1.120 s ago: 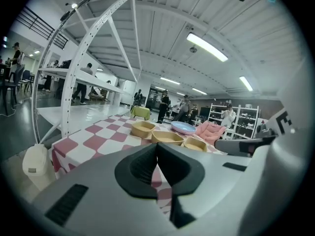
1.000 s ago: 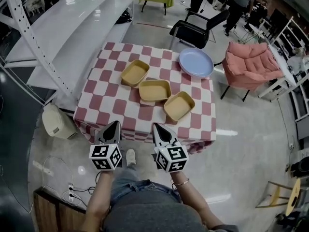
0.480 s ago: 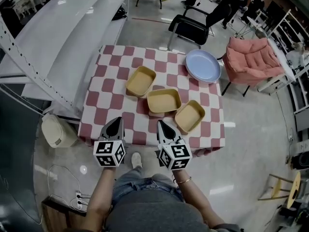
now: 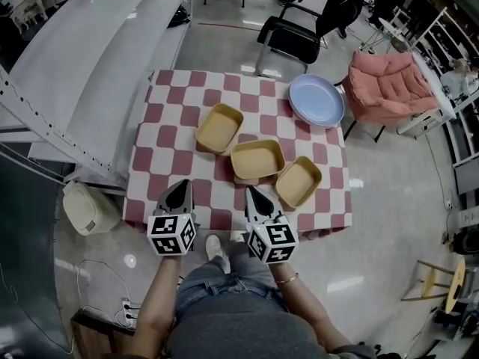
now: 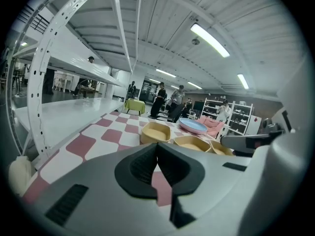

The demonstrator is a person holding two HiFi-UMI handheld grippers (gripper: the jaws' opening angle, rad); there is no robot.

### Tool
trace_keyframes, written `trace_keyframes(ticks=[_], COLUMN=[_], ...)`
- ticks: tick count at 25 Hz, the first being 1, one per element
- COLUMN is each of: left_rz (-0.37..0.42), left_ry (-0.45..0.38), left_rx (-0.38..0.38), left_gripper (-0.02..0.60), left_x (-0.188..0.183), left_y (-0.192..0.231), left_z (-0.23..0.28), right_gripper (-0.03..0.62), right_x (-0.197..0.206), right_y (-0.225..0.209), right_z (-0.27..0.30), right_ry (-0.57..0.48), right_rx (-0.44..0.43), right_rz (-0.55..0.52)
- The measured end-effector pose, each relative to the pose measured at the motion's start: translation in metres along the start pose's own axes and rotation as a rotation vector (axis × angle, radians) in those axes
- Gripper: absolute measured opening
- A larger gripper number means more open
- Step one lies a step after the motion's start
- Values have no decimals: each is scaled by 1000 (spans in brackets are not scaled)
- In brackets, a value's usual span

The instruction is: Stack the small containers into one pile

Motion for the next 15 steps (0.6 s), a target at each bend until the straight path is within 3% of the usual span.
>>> trace_keyframes(ticks=[7,15], left_rz=[6,58], left_ry=[67,142], left_rx=[91,197], left_gripper=[17,18], left_x=[1,-1], left_y=[-15,-41], left_z=[37,88], right_gripper=[11,10], right_x=[-1,-6], right_y=[-24,-68], right_z=[6,-13], right_ry=[-1,-24], right_rx=[49,196], right_rz=[35,100])
Point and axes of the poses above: the fingertips, and each gripper's own axes: z forward along the fingers, y to its left, x out of its underside, the point moved 10 cm from there along -z, backward along the fingers, and after that the axes turned 5 degrees about x, right-handed, at the moved point
